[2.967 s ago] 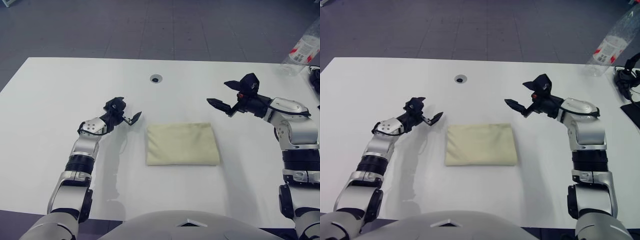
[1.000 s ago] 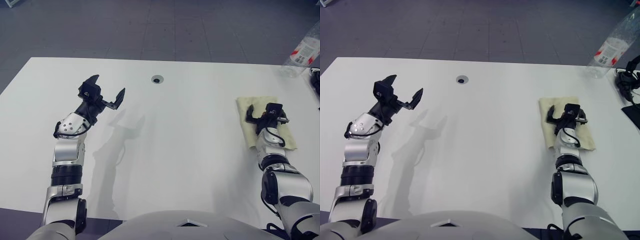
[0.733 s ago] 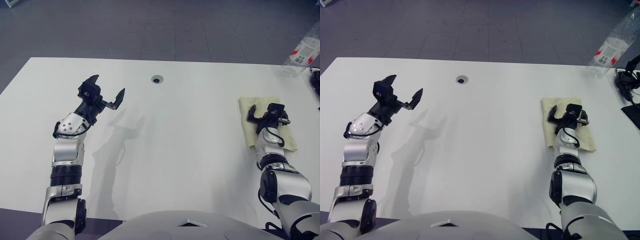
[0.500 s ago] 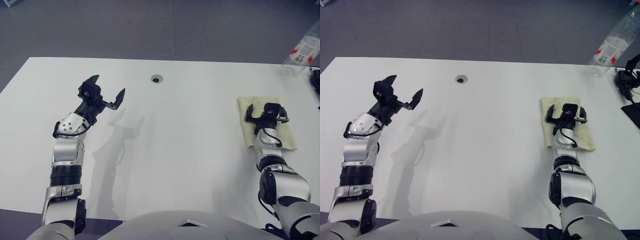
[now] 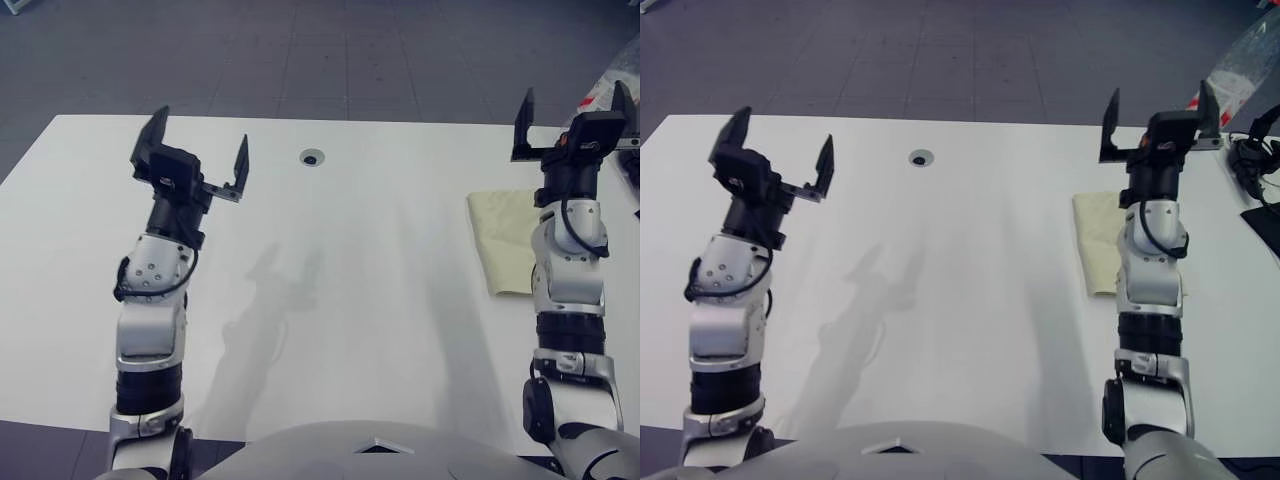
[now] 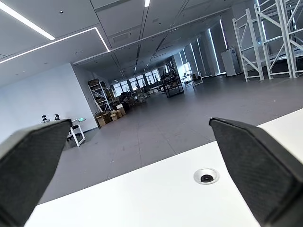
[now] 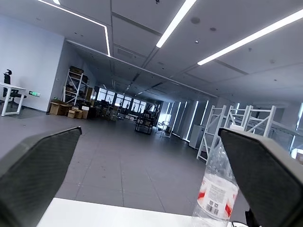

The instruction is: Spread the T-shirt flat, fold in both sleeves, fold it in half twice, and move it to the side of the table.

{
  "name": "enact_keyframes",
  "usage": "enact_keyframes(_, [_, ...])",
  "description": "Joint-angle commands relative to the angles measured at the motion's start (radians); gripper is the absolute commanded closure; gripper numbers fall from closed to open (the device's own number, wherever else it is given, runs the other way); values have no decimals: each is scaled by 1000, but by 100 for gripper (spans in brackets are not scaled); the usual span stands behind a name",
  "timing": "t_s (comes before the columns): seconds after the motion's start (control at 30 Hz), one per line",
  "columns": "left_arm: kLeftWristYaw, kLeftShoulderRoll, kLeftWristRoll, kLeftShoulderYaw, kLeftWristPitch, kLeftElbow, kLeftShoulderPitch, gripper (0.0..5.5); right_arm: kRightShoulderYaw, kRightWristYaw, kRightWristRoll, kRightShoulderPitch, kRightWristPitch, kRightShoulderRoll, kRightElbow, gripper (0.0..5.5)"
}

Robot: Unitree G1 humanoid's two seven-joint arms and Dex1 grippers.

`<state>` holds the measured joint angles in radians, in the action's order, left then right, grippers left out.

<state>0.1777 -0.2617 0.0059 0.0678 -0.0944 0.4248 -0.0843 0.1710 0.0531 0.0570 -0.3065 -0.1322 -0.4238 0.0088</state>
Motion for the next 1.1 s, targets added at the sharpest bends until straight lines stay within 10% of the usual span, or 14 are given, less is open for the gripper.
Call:
enact_keyframes(0.03, [-124, 123, 129, -149, 1, 158, 136, 10, -51, -68, -4, 54, 324, -50, -565, 13])
enact_keyframes(0.43, [-193, 187, 189, -183, 143, 154, 155, 10, -170, 81, 31, 354, 282, 316, -632, 13])
enact_keyframes(1.1, [-160, 213, 167, -248, 199, 125, 167, 10, -235, 20, -79, 443, 173, 373, -648, 13])
